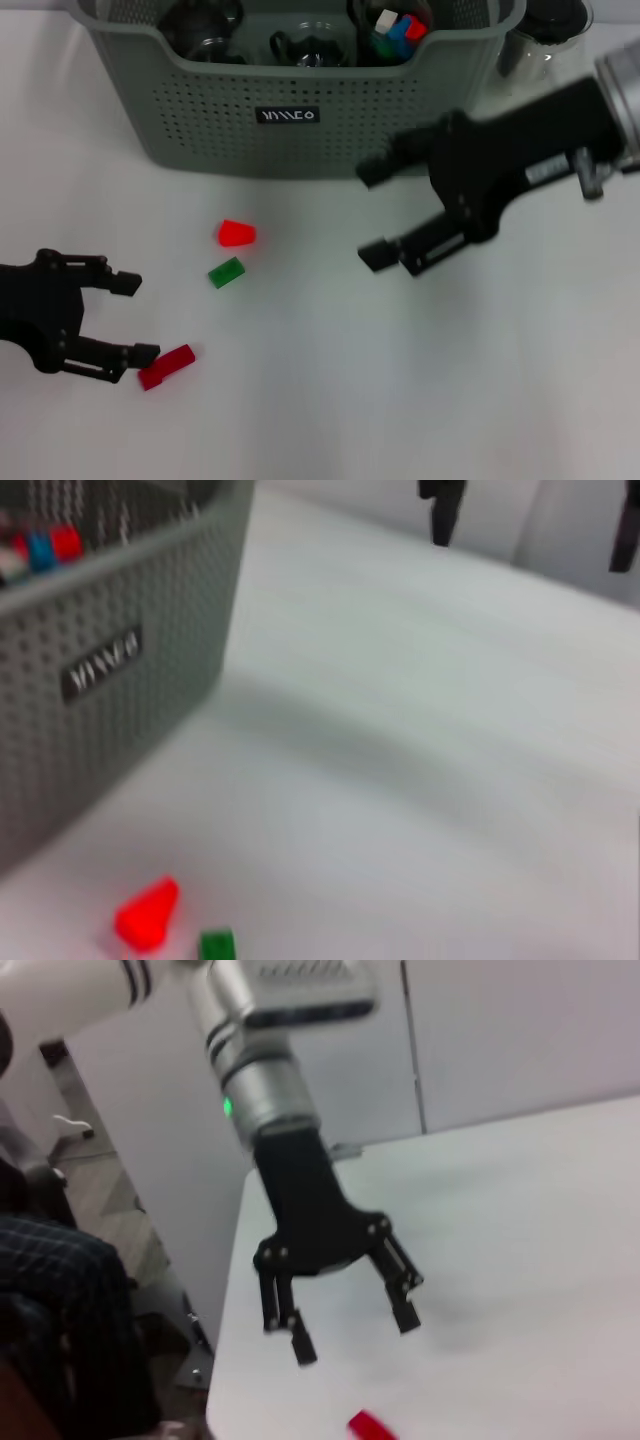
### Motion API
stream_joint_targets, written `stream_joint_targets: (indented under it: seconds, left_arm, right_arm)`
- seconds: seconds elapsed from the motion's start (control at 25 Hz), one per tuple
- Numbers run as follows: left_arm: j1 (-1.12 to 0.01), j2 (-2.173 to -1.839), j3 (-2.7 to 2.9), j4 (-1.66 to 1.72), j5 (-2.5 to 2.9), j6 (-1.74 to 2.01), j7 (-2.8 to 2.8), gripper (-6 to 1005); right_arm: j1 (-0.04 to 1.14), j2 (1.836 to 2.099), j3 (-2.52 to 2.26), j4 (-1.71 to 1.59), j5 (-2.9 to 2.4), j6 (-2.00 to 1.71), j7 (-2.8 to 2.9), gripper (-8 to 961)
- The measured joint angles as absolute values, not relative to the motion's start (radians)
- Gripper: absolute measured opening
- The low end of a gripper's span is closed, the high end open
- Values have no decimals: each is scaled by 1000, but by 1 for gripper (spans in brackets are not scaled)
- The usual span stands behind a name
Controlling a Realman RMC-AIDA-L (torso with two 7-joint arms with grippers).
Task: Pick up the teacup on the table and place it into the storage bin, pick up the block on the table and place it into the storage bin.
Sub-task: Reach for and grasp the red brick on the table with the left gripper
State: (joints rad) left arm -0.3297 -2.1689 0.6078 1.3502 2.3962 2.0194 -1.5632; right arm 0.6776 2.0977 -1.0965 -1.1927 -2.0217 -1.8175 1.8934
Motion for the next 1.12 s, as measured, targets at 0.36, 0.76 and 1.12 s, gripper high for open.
stream_joint_targets:
  seconds: [0.36, 0.76, 1.12]
  left_arm:
    - [-369, -2170, 951, 1481, 2510, 1951, -1903, 875]
    - [-371, -2176, 1330, 1522, 2635, 1767, -2235, 876]
    - [-338, -2178, 1570, 1558, 2743, 1711, -2381, 873]
  right_arm:
    - [669, 2093, -1091, -942, -2056, -1726, 1669, 952]
    - [673, 2093, -1087, -931, -2065, -1665, 1675, 952]
    - [683, 2098, -1087, -911, -2062, -1645, 1677, 954]
